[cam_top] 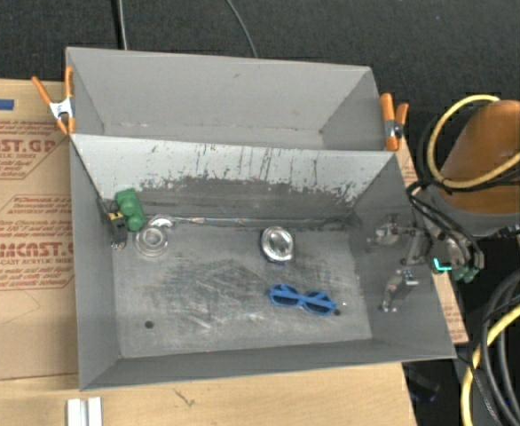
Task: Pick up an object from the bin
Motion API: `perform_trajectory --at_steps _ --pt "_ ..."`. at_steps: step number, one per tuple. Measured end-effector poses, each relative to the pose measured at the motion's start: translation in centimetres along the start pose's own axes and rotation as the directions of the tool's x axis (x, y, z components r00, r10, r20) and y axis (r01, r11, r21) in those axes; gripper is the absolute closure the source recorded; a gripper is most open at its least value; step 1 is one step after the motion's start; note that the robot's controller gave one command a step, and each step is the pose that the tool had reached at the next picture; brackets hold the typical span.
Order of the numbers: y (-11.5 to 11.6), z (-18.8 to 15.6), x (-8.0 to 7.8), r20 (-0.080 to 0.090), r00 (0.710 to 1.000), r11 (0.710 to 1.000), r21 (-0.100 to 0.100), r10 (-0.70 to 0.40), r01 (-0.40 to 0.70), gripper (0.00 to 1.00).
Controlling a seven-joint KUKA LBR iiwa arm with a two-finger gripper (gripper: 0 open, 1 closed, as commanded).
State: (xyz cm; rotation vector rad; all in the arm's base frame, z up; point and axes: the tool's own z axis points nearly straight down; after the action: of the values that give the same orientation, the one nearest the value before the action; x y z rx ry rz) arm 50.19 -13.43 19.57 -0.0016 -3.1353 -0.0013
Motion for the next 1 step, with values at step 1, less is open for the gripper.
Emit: perform_trajectory --at_steps 1 --pt "6.34 12.65 -0.29 0.015 0.996 0.996 0.000 0.084 -0.084 0.00"
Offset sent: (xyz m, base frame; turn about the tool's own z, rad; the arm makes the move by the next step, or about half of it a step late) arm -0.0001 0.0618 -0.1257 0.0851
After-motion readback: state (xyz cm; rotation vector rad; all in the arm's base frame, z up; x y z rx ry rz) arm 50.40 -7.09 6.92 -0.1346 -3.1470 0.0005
